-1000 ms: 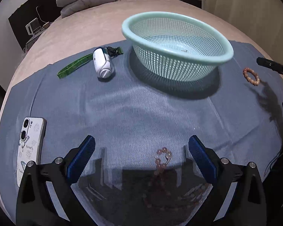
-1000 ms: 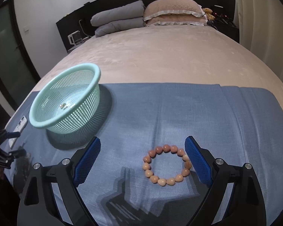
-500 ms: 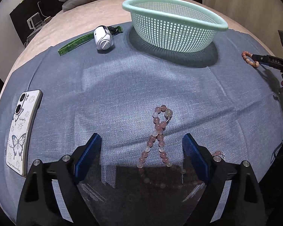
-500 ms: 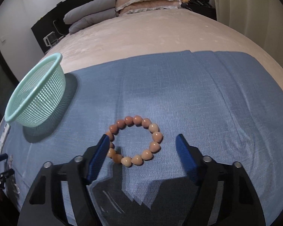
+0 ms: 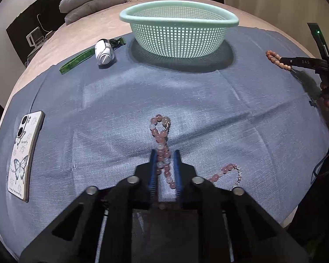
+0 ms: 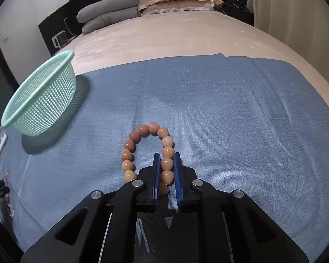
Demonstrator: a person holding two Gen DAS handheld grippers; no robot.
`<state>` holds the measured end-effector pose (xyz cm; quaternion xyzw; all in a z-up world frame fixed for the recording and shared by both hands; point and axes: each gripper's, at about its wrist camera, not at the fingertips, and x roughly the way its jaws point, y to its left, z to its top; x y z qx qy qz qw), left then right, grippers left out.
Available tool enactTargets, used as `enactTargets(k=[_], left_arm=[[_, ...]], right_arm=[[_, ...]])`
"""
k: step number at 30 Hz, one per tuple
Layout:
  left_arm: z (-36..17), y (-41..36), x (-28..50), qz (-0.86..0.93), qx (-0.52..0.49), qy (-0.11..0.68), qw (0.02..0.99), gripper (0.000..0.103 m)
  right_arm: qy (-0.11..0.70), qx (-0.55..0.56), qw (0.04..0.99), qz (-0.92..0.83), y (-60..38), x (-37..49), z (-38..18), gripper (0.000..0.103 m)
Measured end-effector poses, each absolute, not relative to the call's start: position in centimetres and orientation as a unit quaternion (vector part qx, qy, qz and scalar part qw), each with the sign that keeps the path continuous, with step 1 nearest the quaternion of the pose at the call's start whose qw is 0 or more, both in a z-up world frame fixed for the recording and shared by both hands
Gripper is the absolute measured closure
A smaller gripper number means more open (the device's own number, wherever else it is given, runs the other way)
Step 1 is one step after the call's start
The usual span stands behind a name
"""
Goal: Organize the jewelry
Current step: 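Close the right gripper on the bracelet while the left gripper grasps the pink necklace, then carry the bracelet and pink necklace over the basket with both grippers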
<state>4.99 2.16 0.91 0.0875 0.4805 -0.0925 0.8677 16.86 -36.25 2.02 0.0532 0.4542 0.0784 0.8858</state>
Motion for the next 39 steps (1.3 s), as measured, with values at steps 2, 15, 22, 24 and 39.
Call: enactTargets(k=[2, 15, 22, 24, 39], left_arm=[[1.0, 2.4, 4.9, -0.094, 0.077, 0.476, 0.871, 0.097], [4.8, 4.0, 6.2, -0.101, 0.054, 0.467, 0.877, 0.097], [9.2, 2.8, 6.5, -0.119, 0.087, 0.427, 0.892, 0.097], [10.3, 2.5, 7.3, -0.125, 0.089, 0.419, 0.895, 0.097], [18.5, -1.2, 13.4, -0.168, 0.119, 0.344, 0.916, 0.097]], right_arm=[[0.453, 0.069, 0.885, 0.087, -36.5, 16.5, 2.2, 0.092], [0.403, 0.077, 0.905, 0.114, -35.7, 14.8, 7.4, 0.092], [0.378, 0.064, 0.913, 0.139, -34.7, 15.2, 11.1, 0.092], [0.370, 0.061, 0.916, 0.141, -34.4, 15.3, 12.2, 0.092], [0.321, 0.019, 0.917, 0.238, -26.6, 19.2, 18.8, 0.092]])
